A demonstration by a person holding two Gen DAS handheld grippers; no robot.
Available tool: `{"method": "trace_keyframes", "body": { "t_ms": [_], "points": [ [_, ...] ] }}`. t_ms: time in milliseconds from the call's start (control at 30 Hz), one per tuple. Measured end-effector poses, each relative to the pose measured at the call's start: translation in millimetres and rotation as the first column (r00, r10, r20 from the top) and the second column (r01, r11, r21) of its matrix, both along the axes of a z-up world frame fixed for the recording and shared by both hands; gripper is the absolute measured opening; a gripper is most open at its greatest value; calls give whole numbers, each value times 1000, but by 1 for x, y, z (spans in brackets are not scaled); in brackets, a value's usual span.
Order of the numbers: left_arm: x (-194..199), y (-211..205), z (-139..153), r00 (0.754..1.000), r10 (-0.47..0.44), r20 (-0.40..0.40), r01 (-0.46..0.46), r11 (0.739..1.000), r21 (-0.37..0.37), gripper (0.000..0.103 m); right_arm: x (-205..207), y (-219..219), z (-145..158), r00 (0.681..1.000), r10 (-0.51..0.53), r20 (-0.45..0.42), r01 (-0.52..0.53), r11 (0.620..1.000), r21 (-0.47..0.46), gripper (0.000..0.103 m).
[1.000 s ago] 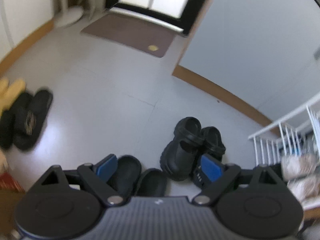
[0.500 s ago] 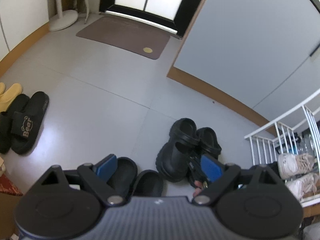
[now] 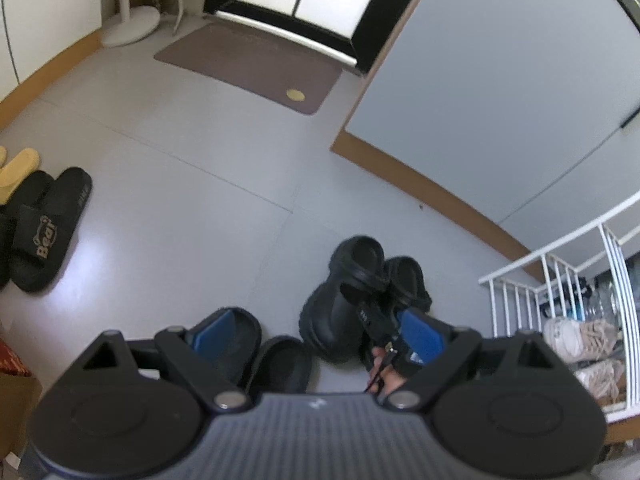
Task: Organize scattered shoes
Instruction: 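Close the right tool on both black clog heels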
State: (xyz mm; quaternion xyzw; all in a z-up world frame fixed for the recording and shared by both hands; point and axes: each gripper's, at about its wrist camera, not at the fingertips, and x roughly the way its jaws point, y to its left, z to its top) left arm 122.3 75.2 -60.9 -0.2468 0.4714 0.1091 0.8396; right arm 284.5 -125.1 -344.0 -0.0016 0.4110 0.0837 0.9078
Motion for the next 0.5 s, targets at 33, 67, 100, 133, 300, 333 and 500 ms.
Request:
{"method": "trace_keyframes", "body": {
  "t_ms": [33,67,100,133,300,333,500],
  "points": [
    [0,0,-1,1000,1,-5,-1,1000,-6,93,1,2,-1,1000,-2,-3,2,1000,-3,63],
    [0,1,-2,1000,3,-9,-3,1000,-12,93,3,3,-3,1000,-3,-6,3,1000,-7,58],
    [1,1,-3,1000,4,-14,-4,1000,-19,93,4,4,-4,1000,-2,-9,2,1000,-9,51],
    [1,1,-3,1000,1,-14,-1,1000,-23,93,5,5,-5,1000,-1,-12,1,1000,-10,47],
    [1,2,0,1000,-12,3,12,1000,-10,93,10,8,-8,1000,-11,-15,11,1000,-18,29],
    [0,2,1,1000,-12,8,12,1000,0,93,9,7,-8,999,-26,-18,26,1000,-11,29],
    [-2,10,3,1000,3,19,-3,1000,1,93,-1,0,-9,997,-80,-17,80,997,2,28]
  ]
}}
